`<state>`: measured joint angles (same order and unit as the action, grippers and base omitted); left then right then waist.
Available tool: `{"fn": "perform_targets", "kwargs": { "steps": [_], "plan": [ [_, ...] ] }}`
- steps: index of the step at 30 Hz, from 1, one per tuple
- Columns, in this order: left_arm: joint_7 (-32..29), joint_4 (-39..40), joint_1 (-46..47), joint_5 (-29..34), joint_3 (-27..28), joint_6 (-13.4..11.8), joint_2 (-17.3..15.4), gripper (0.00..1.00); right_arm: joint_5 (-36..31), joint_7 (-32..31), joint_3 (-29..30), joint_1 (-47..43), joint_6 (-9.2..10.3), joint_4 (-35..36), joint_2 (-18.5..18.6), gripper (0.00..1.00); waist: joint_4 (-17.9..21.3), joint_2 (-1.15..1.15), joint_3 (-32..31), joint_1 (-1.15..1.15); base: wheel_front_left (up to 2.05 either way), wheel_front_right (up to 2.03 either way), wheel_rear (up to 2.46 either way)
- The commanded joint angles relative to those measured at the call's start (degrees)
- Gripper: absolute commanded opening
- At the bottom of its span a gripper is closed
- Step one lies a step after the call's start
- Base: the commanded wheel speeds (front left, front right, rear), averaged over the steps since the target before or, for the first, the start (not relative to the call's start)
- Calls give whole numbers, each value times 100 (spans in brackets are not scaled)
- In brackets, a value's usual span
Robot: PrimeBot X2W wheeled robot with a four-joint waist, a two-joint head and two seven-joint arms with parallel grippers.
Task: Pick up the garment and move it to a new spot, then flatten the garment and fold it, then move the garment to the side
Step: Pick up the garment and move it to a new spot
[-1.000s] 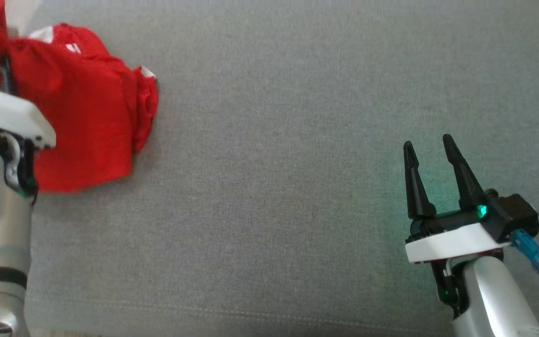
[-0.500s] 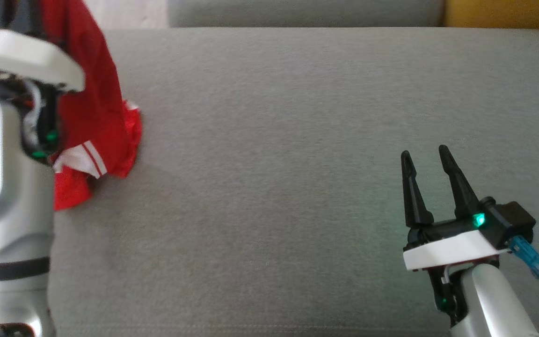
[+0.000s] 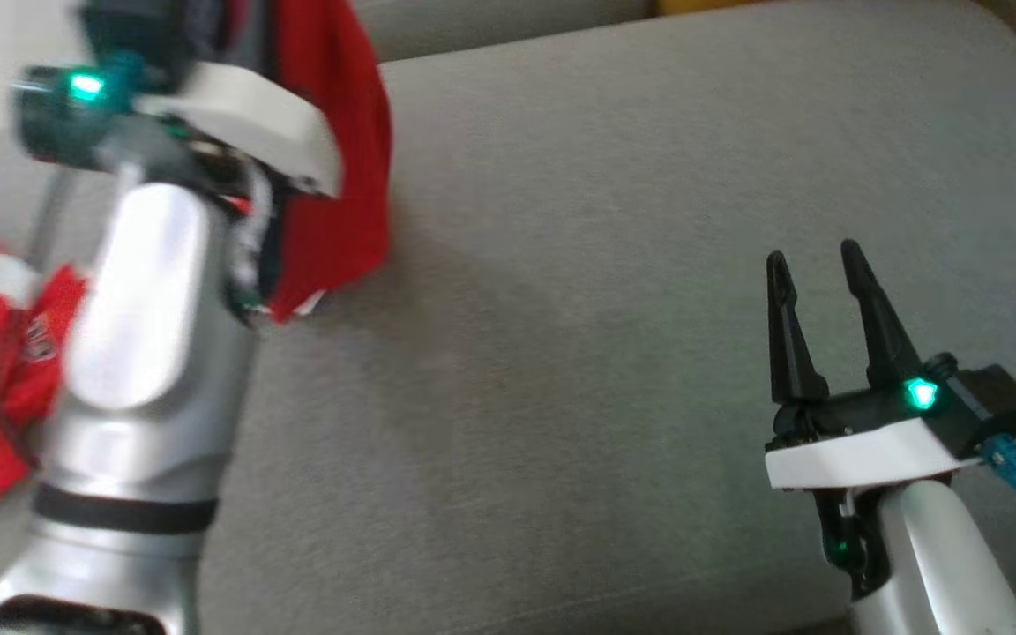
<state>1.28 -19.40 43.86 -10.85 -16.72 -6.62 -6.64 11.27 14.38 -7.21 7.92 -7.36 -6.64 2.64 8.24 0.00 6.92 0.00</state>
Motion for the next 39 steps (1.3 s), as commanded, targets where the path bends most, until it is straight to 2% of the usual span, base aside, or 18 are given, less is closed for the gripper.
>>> {"fn": "perform_targets", "kwargs": {
  "steps": [1, 5, 8, 12, 13, 14, 18, 22, 27, 30, 34, 39],
  "plan": [
    [135, 35, 408, 93, 36, -50, -24, 0, 59, 62, -149, 307, -13, 277, 23, 100, 436, 0, 149, 0, 0, 0, 0],
    [401, -510, 449, 70, -289, -193, 261, 0, 131, 62, -157, 359, -13, 399, 23, 100, 836, 0, 277, 0, 0, 0, 0],
    [602, -866, 457, -111, -625, -318, 359, 0, 172, 62, -187, 378, -13, 423, 23, 100, 1098, 0, 355, 0, 0, 0, 0],
    [754, -907, 416, -1020, -1593, -525, 373, 0, 223, 62, -249, 374, -13, 420, 23, 100, 1352, 0, 401, 0, 0, 0, 0],
    [766, -867, 404, -1274, -1904, -575, 374, 39, 230, 62, -239, 365, -13, 421, 23, 100, 1373, 0, 406, 0, 0, 0, 0],
    [755, -827, 399, -1512, -2226, -598, 374, 100, 236, 62, -230, 356, -13, 423, 23, 100, 1386, 0, 408, 0, 0, 0, 0],
    [768, -713, 459, -2311, -3125, -736, 375, 100, 241, 62, -162, 339, -13, 406, 23, 100, 1325, 0, 400, 0, 0, 0, 0],
    [974, -884, 685, -2686, -3399, -906, 375, 100, 237, 62, -96, 319, -13, 385, 23, 100, 1084, 0, 335, 0, 0, 0, 0],
    [1225, -1242, 931, -2790, -3224, -958, 359, 100, 163, 62, 24, 232, -13, 349, 23, 100, 640, 0, 203, 0, 0, 0, 0],
    [1288, -1318, 972, -2753, -3092, -977, 237, 100, 129, 62, 97, 192, -13, 332, 23, 100, 441, 0, 143, 0, 0, 0, 0],
    [1349, -1311, 872, -2625, -2867, -1018, -169, 100, 53, 62, 237, 75, -13, 271, 23, 100, 40, 0, -4, 0, 0, 0, 0],
    [1368, -973, 303, -2504, -2580, -1062, -718, 100, -78, 62, 411, -83, -13, 170, 23, 100, -417, 0, -235, 0, 0, 0, 0]
  ]
}}
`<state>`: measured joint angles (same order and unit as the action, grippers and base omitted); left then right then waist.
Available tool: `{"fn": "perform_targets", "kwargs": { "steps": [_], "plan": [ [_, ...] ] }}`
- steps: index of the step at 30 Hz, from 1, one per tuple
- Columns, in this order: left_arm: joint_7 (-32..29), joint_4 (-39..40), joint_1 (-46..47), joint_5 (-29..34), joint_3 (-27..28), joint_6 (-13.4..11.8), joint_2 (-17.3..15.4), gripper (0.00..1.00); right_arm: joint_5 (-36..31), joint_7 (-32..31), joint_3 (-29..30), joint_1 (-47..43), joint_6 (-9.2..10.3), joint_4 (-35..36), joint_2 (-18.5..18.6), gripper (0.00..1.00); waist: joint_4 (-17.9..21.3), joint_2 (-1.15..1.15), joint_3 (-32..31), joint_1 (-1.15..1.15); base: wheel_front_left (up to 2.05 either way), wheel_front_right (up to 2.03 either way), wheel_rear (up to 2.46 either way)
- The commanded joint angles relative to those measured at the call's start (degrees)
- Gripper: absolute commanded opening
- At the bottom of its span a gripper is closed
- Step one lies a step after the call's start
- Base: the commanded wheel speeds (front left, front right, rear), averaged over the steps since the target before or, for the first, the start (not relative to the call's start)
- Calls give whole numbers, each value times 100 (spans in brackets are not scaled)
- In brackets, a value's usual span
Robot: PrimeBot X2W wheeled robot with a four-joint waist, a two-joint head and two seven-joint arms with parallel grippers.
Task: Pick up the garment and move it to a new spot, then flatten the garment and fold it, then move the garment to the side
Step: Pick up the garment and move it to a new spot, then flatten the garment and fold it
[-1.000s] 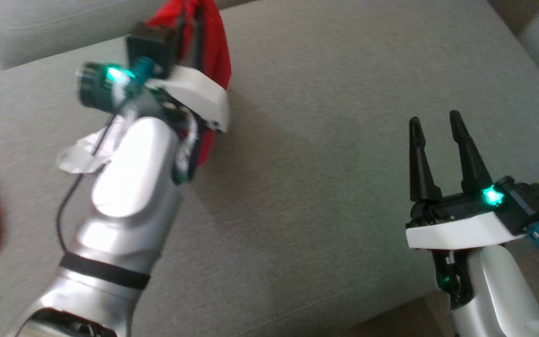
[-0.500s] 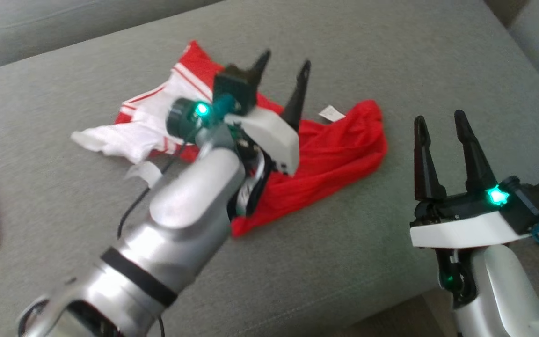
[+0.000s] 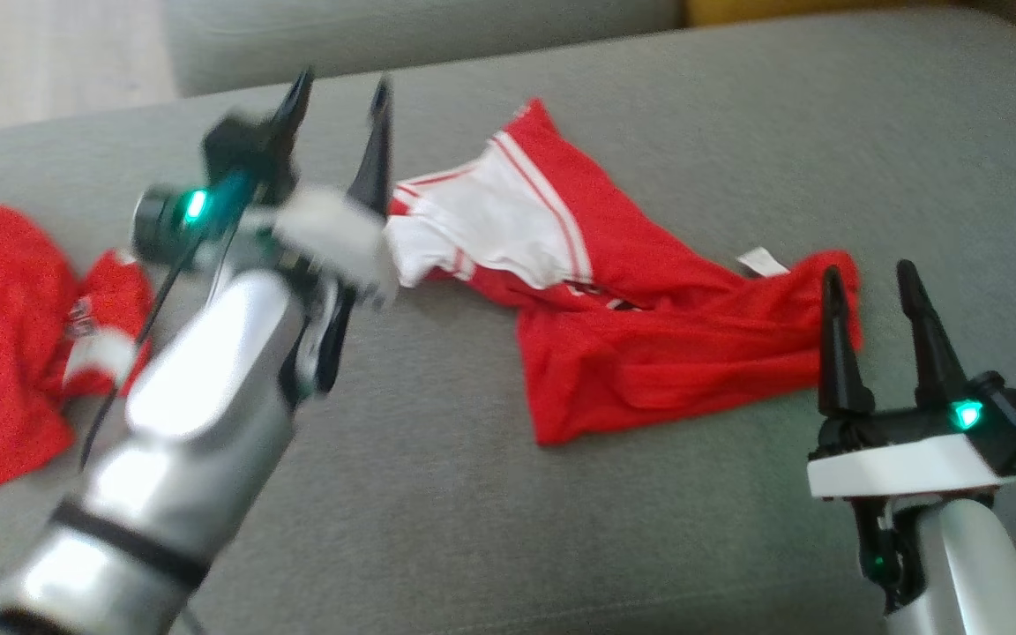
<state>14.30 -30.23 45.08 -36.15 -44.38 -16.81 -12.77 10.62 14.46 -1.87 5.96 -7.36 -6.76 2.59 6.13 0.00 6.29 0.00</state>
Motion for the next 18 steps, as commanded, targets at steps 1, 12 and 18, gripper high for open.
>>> {"fn": "perform_targets", "kwargs": {
  "steps": [1, 12, 18],
  "plan": [
    [67, 221, -3, 58, 254, -65, -204, 100, -37, 53, -81, 77, -13, 159, 29, 100, -296, 0, -232, 0, 0, 0, 0],
    [69, 1603, -2744, 374, 1343, -343, -631, 100, -181, 53, -16, -245, -13, -49, 29, 100, -761, 0, -575, 0, 0, 0, 0],
    [69, 1863, -3325, 764, 1790, -179, -298, 100, -377, 53, -104, -196, -13, -124, 29, 100, -917, 0, -485, 0, 0, 0, 0]
  ]
}}
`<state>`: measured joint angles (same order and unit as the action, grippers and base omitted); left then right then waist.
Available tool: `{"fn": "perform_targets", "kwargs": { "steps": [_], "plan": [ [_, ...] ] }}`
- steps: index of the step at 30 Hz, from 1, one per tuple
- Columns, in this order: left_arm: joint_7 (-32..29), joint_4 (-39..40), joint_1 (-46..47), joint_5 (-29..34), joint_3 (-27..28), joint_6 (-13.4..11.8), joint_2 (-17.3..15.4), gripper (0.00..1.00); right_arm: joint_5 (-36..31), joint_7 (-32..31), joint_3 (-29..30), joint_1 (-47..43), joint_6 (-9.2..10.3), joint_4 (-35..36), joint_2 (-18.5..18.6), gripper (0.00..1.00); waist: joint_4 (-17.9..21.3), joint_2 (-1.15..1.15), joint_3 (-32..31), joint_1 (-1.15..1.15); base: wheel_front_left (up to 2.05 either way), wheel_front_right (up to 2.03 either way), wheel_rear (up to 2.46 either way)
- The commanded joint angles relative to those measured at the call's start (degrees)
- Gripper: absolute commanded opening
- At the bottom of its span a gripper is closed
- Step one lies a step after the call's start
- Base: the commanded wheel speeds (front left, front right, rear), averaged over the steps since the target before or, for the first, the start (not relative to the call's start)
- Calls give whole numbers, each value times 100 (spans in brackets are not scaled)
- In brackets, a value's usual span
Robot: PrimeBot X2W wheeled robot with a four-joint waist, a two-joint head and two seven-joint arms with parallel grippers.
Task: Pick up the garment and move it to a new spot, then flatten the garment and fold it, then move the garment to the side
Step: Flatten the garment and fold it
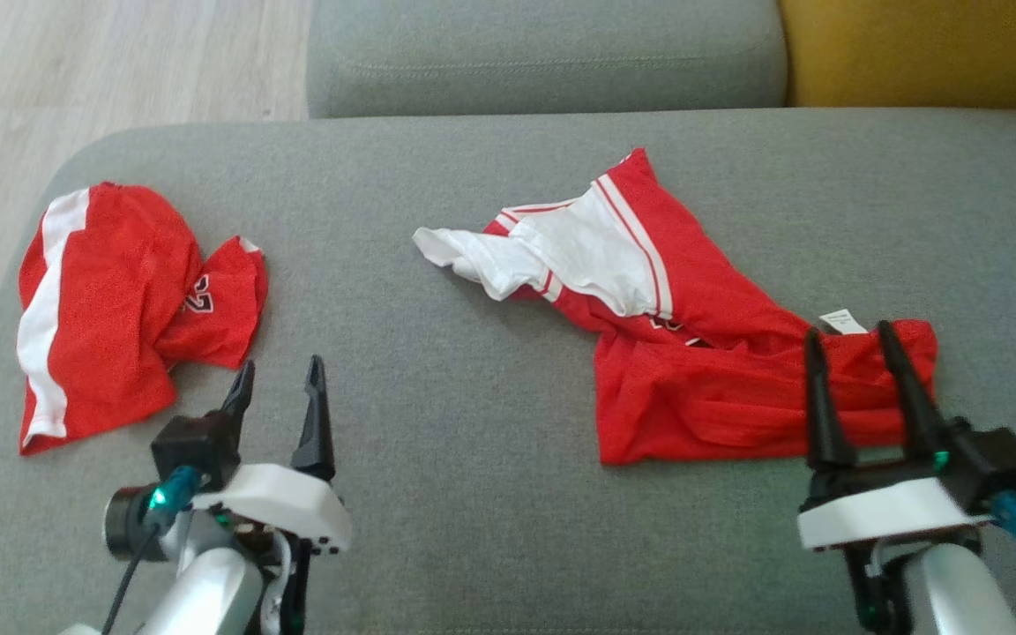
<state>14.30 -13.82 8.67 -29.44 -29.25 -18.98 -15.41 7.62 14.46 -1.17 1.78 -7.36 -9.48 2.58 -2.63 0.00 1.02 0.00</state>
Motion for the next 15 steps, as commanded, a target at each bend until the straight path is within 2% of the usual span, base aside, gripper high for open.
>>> {"fn": "perform_targets", "kwargs": {
  "steps": [1, 7, 15],
  "plan": [
    [69, 226, 304, 151, 318, 82, 23, 100, -113, 52, -234, 268, -13, 122, 30, 100, -71, 0, 74, 0, 0, 0, 0],
    [70, 150, 392, 459, 492, 375, 329, 100, -617, -264, -761, 877, -13, -306, 30, 100, -287, 0, 324, 0, 0, 0, 0],
    [70, -78, 528, 727, 682, 703, 676, 100, -928, -580, -1151, 1973, -13, -1601, 302, 100, -650, 0, 744, 0, 0, 0, 0]
  ]
}}
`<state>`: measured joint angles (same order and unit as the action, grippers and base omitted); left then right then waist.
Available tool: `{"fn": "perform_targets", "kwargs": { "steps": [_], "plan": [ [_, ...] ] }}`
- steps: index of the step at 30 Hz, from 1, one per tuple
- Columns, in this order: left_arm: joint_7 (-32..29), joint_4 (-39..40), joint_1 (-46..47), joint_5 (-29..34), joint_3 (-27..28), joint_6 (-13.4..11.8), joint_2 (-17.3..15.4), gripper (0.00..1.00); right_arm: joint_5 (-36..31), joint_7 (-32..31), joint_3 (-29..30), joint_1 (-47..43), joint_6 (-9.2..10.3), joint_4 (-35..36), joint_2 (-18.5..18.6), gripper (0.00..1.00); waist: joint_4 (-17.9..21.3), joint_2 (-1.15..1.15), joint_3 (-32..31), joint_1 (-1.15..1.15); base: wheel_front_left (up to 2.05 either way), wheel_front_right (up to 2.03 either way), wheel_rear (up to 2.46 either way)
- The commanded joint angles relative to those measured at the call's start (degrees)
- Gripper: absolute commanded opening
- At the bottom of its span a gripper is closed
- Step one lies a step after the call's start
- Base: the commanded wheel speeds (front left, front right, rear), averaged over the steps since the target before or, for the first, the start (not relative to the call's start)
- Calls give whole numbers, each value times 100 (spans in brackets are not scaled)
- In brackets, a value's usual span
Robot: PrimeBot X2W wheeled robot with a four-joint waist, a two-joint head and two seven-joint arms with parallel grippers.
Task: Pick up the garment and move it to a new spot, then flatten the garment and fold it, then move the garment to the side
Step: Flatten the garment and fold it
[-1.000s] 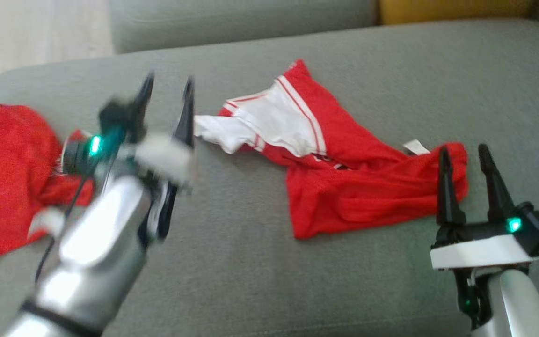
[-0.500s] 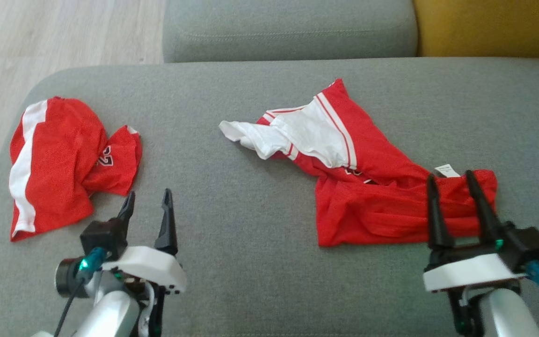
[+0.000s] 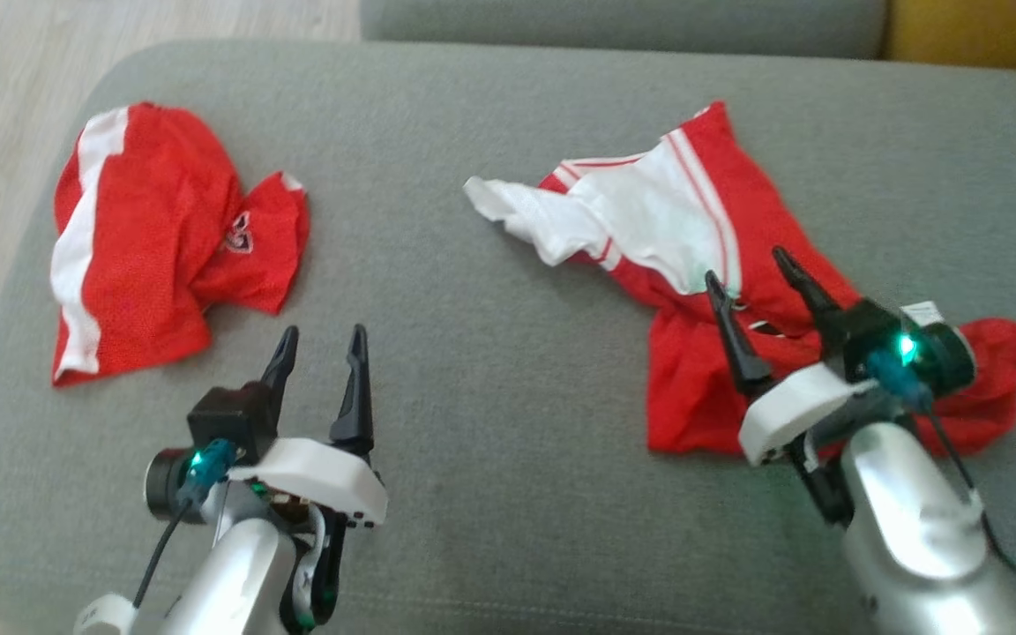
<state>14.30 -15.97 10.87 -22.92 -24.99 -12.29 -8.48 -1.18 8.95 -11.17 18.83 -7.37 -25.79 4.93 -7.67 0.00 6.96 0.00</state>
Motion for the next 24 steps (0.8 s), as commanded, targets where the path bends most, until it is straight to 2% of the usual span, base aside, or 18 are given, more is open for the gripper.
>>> {"fn": "perform_targets", "kwargs": {
  "steps": [1, 7, 15, 18, 19, 24],
  "plan": [
    [70, 116, 324, 108, 286, 65, 16, 100, -78, -50, -183, 387, -12, -139, 119, 100, -186, 0, 192, 0, 0, 0, 0],
    [70, 24, 422, 287, 439, 239, 188, 100, -43, -41, -416, 934, -12, -956, 312, 100, -365, 0, 395, 0, 0, 0, 0],
    [70, -77, 446, 472, 620, 393, 358, 100, 224, 6, -699, 1280, -12, -1531, 401, 100, -407, 0, 507, 0, 0, 0, 0],
    [70, -107, 448, 533, 676, 441, 400, 100, 307, 48, -693, 1371, -12, -1666, 389, 18, -394, 0, 526, 0, 0, 0, 0],
    [70, -119, 451, 553, 695, 456, 411, 100, 342, 64, -685, 1398, -12, -1704, 376, 0, -389, 0, 527, 0, 0, 0, 0],
    [70, -174, 455, 640, 776, 521, 458, 100, 506, 158, -606, 1522, -12, -1828, 375, 0, -365, 0, 505, 0, 0, 0, 0]
  ]
}}
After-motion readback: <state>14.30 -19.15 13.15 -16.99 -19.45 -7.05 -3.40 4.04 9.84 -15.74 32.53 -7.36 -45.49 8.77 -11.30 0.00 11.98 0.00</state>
